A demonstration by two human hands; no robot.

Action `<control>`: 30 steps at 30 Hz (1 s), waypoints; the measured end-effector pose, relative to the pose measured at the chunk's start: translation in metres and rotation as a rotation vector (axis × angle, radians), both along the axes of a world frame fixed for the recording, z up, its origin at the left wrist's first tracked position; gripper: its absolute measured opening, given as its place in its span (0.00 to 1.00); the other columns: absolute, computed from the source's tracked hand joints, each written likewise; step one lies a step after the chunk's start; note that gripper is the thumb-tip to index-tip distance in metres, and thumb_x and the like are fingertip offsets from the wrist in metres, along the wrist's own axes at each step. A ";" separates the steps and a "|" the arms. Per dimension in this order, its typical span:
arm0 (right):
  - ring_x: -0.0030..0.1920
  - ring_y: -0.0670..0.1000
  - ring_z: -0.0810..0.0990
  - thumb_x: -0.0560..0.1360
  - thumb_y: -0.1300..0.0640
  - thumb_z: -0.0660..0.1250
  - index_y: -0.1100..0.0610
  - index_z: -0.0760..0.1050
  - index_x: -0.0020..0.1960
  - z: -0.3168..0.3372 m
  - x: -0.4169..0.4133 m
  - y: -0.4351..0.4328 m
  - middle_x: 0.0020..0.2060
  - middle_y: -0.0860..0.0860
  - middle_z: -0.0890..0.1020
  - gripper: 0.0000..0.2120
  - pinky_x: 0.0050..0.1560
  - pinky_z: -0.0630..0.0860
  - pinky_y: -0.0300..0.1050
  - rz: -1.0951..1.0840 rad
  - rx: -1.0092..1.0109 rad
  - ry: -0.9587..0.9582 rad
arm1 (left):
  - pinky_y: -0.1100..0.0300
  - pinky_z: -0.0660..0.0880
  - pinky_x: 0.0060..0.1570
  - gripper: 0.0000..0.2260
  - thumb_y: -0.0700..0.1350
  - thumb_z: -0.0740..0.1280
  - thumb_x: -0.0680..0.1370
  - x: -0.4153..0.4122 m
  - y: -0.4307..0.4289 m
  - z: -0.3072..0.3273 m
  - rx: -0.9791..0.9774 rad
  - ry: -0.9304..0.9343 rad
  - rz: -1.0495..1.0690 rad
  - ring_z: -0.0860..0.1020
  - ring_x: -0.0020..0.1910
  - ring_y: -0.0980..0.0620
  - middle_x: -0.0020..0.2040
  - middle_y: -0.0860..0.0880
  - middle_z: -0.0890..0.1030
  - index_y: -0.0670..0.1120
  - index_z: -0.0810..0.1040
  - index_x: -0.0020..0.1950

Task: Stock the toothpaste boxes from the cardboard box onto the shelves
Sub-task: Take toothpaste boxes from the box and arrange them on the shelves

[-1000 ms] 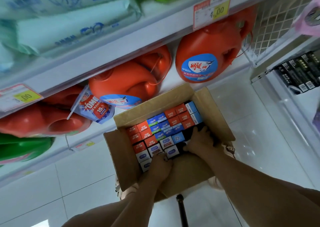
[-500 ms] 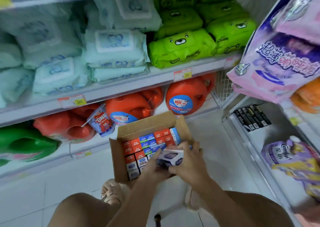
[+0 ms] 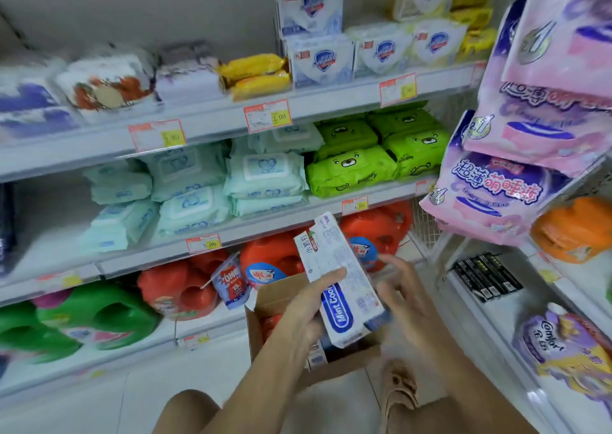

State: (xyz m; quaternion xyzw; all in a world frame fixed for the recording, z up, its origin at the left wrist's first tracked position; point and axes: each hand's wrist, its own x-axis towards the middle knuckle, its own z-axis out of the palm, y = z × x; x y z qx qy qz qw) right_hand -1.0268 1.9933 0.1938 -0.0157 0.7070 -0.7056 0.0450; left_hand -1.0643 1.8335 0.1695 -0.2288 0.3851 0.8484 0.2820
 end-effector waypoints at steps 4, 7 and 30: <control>0.56 0.55 0.81 0.57 0.37 0.78 0.55 0.70 0.67 0.028 -0.013 -0.008 0.57 0.58 0.80 0.44 0.52 0.78 0.48 0.172 -0.300 -0.307 | 0.50 0.80 0.48 0.23 0.41 0.77 0.64 0.008 -0.011 0.033 -0.101 0.168 -0.157 0.83 0.44 0.44 0.50 0.39 0.84 0.40 0.78 0.58; 0.62 0.61 0.77 0.60 0.38 0.77 0.52 0.70 0.67 0.044 -0.007 -0.015 0.62 0.59 0.78 0.40 0.59 0.75 0.61 0.289 -0.516 -0.528 | 0.54 0.81 0.43 0.13 0.38 0.72 0.71 0.019 -0.013 0.061 -0.124 0.272 -0.295 0.84 0.41 0.47 0.47 0.42 0.85 0.42 0.79 0.56; 0.47 0.55 0.85 0.67 0.53 0.68 0.58 0.74 0.61 0.132 0.017 -0.005 0.51 0.58 0.84 0.23 0.46 0.78 0.50 0.161 -0.414 -0.340 | 0.54 0.80 0.35 0.20 0.59 0.63 0.76 0.046 -0.060 0.143 0.022 0.114 0.200 0.81 0.34 0.46 0.40 0.42 0.80 0.43 0.76 0.56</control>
